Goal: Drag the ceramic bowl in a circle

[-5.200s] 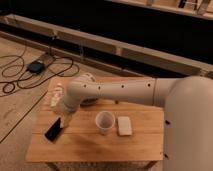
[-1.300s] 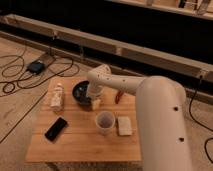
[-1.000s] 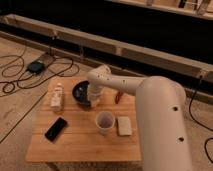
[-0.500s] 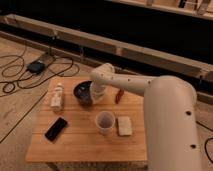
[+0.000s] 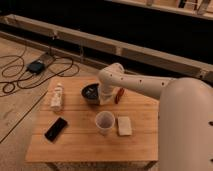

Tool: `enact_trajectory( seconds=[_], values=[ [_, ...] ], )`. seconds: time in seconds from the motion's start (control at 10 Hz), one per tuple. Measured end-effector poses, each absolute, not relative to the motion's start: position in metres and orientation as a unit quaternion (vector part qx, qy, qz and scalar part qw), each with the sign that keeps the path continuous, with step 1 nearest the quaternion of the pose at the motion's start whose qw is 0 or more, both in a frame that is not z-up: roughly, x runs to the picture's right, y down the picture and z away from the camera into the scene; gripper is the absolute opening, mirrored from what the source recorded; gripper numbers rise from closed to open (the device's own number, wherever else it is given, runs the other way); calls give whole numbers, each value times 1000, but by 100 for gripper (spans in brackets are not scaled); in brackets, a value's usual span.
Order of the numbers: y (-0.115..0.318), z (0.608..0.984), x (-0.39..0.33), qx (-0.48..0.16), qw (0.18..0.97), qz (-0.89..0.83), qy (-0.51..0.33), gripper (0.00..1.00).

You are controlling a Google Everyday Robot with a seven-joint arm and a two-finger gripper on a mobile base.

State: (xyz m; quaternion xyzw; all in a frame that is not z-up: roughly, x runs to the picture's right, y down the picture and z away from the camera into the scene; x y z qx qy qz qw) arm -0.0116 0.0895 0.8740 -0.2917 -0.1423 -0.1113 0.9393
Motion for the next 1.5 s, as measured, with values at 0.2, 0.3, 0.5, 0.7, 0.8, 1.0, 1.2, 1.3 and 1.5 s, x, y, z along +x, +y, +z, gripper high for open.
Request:
enact_trajectory(
  seconds=[0.2,0.3,0.5,0.7,0.8,1.0,1.2,1.3,1.5],
  values=[
    [86,882,1,-298,940,-102,-132,0],
    [82,889,4,-298,940,-102,-129,0],
    [71,902,-3,-299,938,-113,-131,0],
    [59,910,-26,-295,935,-132,-145,0],
    [53,912,-41,-290,933,-144,-156,0],
    [47,908,-81,-284,924,-175,-186,0],
    [56,897,-124,-284,910,-208,-220,0],
    [62,889,-139,-285,904,-219,-233,0],
    [77,871,-157,-290,895,-229,-250,0]
  ],
)
